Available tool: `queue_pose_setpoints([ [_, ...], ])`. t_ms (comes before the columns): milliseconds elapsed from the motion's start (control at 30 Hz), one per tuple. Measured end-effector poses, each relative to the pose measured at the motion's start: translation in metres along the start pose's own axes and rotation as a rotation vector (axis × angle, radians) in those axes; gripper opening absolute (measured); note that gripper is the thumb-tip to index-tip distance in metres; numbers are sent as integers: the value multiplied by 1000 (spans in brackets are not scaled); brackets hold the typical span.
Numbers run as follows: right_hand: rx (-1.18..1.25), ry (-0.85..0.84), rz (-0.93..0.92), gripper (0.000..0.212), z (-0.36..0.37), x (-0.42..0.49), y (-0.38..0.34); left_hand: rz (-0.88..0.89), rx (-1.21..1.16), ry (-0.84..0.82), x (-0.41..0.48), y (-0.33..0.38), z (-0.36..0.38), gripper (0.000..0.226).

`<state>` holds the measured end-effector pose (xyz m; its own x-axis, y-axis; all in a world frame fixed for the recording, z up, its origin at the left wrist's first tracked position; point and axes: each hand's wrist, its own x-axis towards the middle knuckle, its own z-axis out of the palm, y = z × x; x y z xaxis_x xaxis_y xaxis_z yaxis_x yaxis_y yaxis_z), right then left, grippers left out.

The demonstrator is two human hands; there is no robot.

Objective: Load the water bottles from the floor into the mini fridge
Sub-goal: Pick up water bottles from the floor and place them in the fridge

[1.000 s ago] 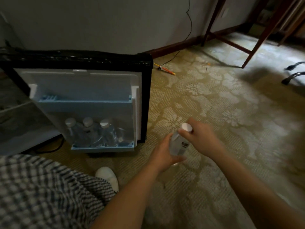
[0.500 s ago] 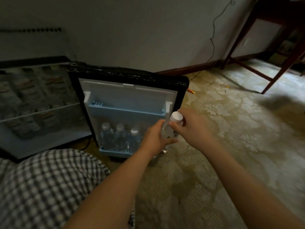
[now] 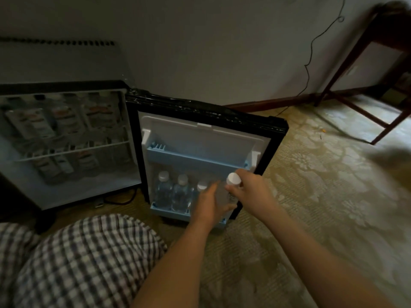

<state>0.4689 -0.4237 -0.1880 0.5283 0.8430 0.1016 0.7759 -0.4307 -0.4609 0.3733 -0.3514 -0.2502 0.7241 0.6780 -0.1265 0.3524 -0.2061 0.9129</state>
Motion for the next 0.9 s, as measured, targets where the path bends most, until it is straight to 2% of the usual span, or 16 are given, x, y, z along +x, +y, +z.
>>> queue_pose_setpoints([
  [100, -22, -27, 2, 25, 18, 3, 7, -88, 69, -21, 1, -11, 2, 66],
  [167, -44, -46, 13, 26, 30, 4, 10, -151, 34, -19, 2, -20, 2, 65],
  [333, -93, -83, 47, 24, 51, 13, 16, -355, -202, -13, 7, -28, 7, 36],
  [433, -70, -101, 80, 22, 62, 14, 25, -431, -287, 34, 12, -35, 14, 35],
  [667, -10, -111, 115, 13, 72, 18, 35, -465, -394, 29, 21, -40, 21, 38],
  [900, -2, -231, 175, 27, 88, 30, 35, -476, -386, -11, 23, -45, 25, 40],
])
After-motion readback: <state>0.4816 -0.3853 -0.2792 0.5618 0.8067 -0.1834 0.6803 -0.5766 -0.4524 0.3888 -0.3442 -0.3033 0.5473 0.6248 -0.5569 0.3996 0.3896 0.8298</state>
